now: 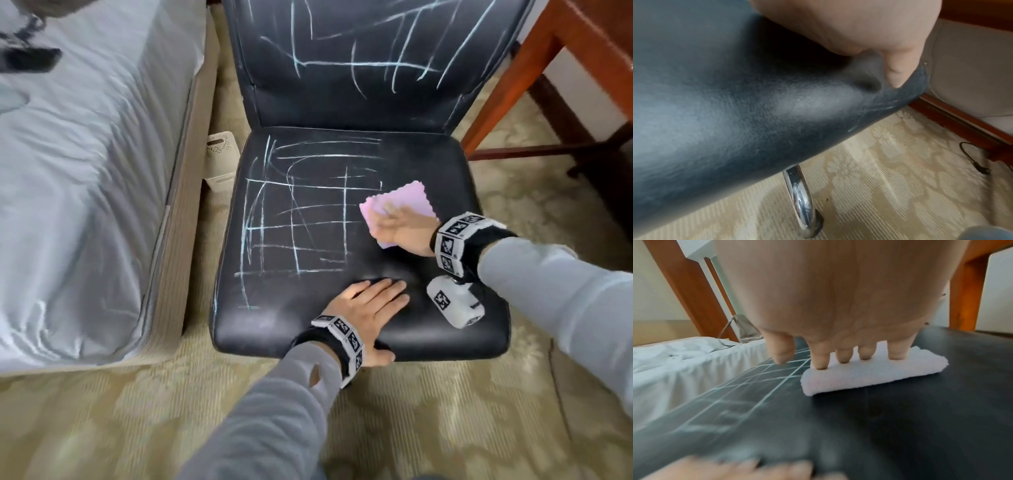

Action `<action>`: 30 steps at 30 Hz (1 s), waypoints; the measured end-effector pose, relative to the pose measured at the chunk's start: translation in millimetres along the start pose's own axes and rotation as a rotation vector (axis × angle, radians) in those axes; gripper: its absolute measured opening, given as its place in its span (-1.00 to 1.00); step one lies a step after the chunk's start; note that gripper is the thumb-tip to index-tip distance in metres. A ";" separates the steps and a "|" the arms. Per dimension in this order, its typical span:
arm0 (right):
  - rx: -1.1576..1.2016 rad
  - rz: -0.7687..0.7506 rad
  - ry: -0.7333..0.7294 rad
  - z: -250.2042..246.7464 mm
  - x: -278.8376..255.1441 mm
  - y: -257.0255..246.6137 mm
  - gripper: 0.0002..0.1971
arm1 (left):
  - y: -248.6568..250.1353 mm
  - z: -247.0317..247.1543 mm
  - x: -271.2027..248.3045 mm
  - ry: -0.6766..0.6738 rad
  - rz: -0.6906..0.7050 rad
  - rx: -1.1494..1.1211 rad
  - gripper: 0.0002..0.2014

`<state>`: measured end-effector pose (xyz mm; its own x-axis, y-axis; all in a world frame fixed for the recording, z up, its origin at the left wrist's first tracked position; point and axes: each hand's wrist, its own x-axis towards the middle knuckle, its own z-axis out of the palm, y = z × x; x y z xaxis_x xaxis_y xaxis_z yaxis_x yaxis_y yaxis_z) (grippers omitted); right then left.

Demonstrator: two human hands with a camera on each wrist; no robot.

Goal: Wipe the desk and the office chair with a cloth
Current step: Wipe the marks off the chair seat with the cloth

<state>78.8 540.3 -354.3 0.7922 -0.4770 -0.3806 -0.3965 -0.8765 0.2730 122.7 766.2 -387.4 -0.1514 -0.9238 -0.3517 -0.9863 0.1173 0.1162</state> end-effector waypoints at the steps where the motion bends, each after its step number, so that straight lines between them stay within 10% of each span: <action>1: -0.009 -0.004 -0.136 0.6 -11.3 -14.1 -0.70 | 1.4 -1.3 0.2 -0.013 0.002 -0.031 -0.02; 4: 0.036 -0.245 -0.342 2.9 -60.1 -51.0 -0.27 | 4.9 -7.7 -1.0 -0.050 -0.020 -0.081 -0.04; 14: 0.266 -0.263 -0.507 -11.5 -62.9 -42.4 -0.38 | 10.1 -19.5 4.7 -0.147 -0.033 -0.125 0.03; 24: 0.455 -0.156 -0.272 -27.8 32.9 -19.7 -0.38 | 12.1 -17.3 4.1 -0.160 -0.052 -0.200 0.07; 30: 0.413 -0.272 -0.380 -24.7 -36.4 -37.9 -0.36 | 17.1 -30.0 4.4 -0.246 -0.077 -0.187 0.11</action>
<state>76.5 592.5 -328.9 0.7001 -0.1565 -0.6967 -0.4107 -0.8864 -0.2136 107.2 753.2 -359.2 -0.1103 -0.8088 -0.5777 -0.9697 -0.0401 0.2412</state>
